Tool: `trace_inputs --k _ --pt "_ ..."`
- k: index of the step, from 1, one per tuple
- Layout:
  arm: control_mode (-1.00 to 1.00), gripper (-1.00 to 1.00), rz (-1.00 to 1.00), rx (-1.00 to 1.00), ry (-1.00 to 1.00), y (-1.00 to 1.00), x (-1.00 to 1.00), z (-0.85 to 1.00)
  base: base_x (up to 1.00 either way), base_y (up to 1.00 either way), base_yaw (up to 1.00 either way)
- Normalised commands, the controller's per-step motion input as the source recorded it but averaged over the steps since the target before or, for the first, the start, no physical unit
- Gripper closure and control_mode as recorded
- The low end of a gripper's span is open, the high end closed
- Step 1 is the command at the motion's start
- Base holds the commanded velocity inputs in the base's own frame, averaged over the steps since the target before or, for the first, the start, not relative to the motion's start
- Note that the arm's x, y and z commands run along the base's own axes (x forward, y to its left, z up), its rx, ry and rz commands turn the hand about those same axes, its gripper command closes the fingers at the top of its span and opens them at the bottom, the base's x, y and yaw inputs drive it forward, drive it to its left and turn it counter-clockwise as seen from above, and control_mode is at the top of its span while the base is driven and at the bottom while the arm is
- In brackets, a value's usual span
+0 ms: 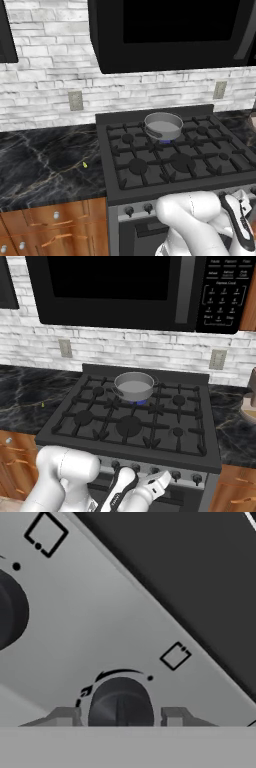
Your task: Turn on the burner for the pot on the stove. Wait thirty seconds for the pot to heat up. Then add the lemon wedge to the pot.
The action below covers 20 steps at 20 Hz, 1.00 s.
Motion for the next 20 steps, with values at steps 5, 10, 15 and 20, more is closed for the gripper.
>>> trace_inputs --k 5,10,15,20 --pt "-1.00 -1.00 0.00 0.00 0.00 0.00 0.00 0.06 0.00 0.00 0.00" --pt "-1.00 -1.00 0.00 0.00 0.00 0.00 0.00 0.37 0.00 0.00 0.00" --pt "-1.00 -1.00 0.00 0.00 0.00 -0.03 -0.19 0.35 0.00 0.00 0.00" --pt "-1.00 -1.00 0.00 0.05 -0.01 -0.01 -0.45 0.34 0.00 0.00 0.00"
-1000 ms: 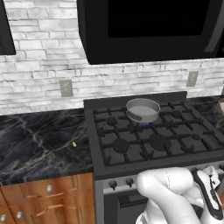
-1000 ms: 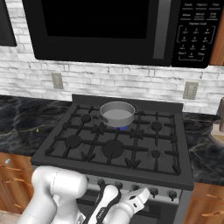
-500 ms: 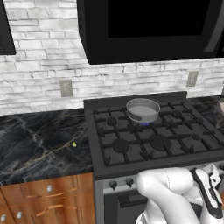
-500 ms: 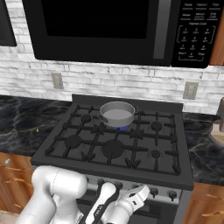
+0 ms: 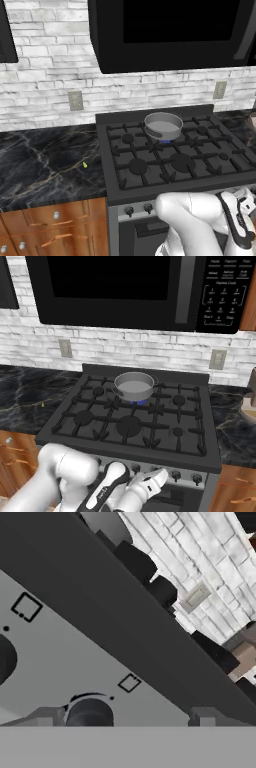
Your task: Turn on the burner for the pot on the stove. Wait thirty seconds for the pot to heat up. Then add the lemon wedge to the pot.
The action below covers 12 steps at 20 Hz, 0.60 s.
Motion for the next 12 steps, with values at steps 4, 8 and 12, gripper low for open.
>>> trace_inputs --k 4,8,12 --pt "-1.00 -1.00 0.00 0.12 -0.09 -0.09 -0.72 0.06 0.00 0.00 0.00" --pt "-1.00 -1.00 0.00 0.12 -0.01 0.00 -0.55 0.52 0.00 0.00 0.00" --pt "-1.00 -1.00 0.00 0.03 0.01 0.00 -0.28 0.96 0.00 0.00 0.00"
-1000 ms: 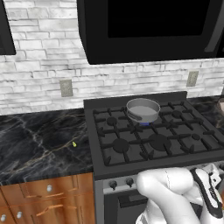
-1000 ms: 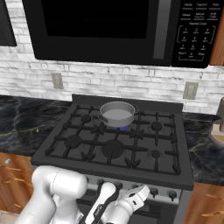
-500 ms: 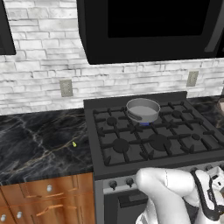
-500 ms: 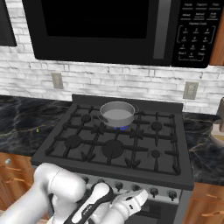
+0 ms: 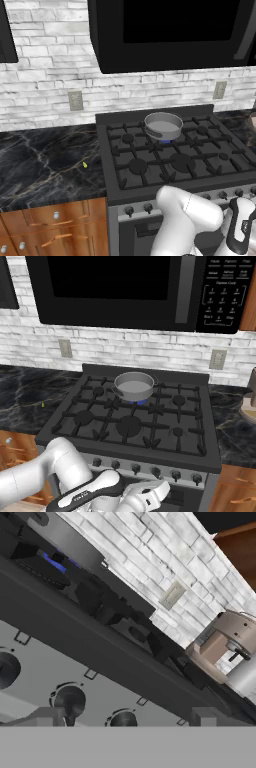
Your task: Turn on the burner for the pot on the stove. Wait thirty seconds for the pot to heat up. Then add the lemon wedge to the pot.
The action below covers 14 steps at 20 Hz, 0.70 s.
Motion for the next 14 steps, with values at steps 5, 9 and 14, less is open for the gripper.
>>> trace_inputs --k 5,9,14 --pt "-1.00 -1.00 0.07 0.02 0.00 0.00 -0.21 0.96 0.00 0.00 0.00" --pt "-1.00 -1.00 0.14 0.02 0.00 0.00 -0.10 0.79 0.00 0.00 0.00" --pt "-1.00 -1.00 0.13 0.00 0.08 0.00 0.00 0.67 0.00 0.00 0.00"
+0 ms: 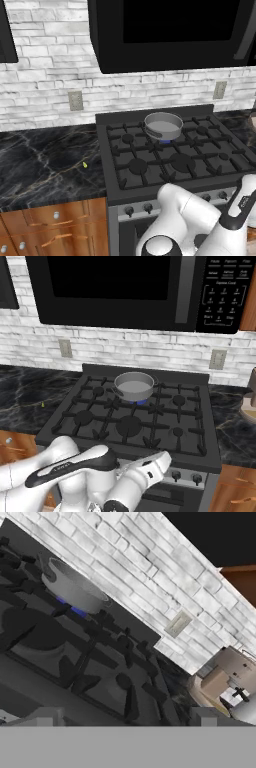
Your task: Turn on the burner for the pot on the stove. Wait thirty seconds for the pot to heat up. Then add the lemon wedge to the pot.
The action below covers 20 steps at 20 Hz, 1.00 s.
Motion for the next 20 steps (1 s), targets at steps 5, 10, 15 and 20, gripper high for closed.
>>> trace_inputs --k 5,10,15,20 --pt "-1.00 -1.00 0.04 0.00 0.15 0.06 0.15 0.61 0.00 0.00 0.00" --pt "-1.00 -1.00 0.02 0.00 0.21 0.04 0.30 0.58 0.00 0.00 0.00" --pt "-1.00 -1.00 0.03 0.02 0.03 0.00 0.20 0.20 0.00 0.00 0.00" --pt "-1.00 -1.00 -0.01 0.07 -0.01 0.02 0.09 0.07 0.00 0.00 0.00"
